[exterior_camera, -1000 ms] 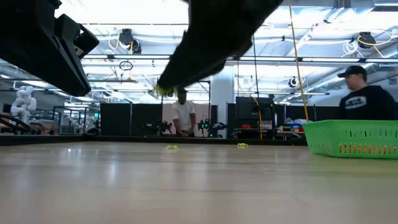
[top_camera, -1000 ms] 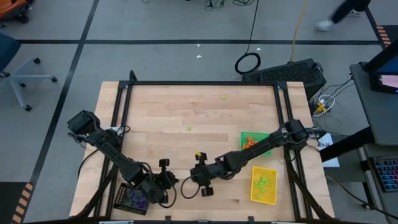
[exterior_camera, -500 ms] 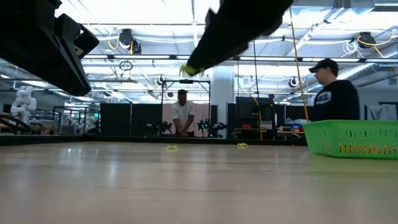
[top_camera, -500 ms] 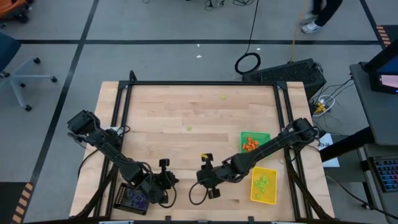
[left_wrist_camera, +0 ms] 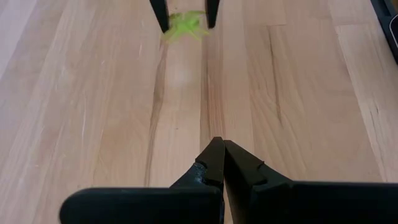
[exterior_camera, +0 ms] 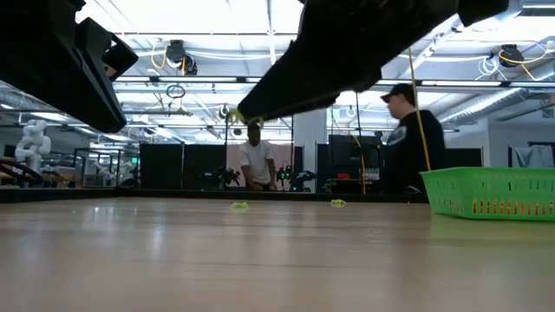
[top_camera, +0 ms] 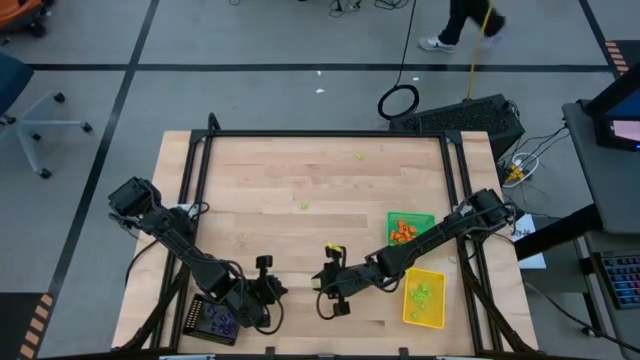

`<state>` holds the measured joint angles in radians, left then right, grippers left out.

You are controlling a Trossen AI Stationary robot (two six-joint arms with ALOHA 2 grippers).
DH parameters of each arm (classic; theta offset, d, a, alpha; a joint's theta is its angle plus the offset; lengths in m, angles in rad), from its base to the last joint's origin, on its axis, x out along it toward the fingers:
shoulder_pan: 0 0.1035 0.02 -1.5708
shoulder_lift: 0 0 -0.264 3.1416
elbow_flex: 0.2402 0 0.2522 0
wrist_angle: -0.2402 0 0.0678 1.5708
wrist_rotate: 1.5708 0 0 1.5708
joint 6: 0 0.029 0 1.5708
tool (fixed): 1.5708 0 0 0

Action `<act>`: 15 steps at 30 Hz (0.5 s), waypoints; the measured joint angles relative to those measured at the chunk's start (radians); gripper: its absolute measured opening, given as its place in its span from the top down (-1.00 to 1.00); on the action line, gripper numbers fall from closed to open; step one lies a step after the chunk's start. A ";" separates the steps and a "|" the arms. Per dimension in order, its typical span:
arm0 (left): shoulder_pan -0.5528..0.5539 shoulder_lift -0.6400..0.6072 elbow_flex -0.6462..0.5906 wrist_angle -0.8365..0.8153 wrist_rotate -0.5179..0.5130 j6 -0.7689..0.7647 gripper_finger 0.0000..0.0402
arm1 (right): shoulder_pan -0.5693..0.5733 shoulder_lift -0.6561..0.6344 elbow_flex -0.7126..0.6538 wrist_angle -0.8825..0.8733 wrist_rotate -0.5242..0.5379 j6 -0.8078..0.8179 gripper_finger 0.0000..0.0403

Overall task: Sort Halloween decoration
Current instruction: Put the green spider toy into the yellow bin

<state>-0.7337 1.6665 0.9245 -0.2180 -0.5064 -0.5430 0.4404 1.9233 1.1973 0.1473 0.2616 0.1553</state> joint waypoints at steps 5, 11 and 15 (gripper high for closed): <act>0.000 0.000 0.000 0.000 0.000 0.000 0.96 | 0.018 -0.064 -0.002 -0.003 -0.004 -0.029 0.42; 0.000 0.000 0.000 0.000 0.000 0.000 0.96 | 0.062 -0.187 -0.002 -0.073 0.010 -0.066 0.42; 0.000 0.000 0.000 0.005 0.000 0.000 0.96 | 0.097 -0.268 -0.076 -0.040 0.060 -0.073 0.42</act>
<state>-0.7338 1.6665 0.9245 -0.2131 -0.5060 -0.5429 0.5371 1.6554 1.1214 0.1072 0.3212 0.0824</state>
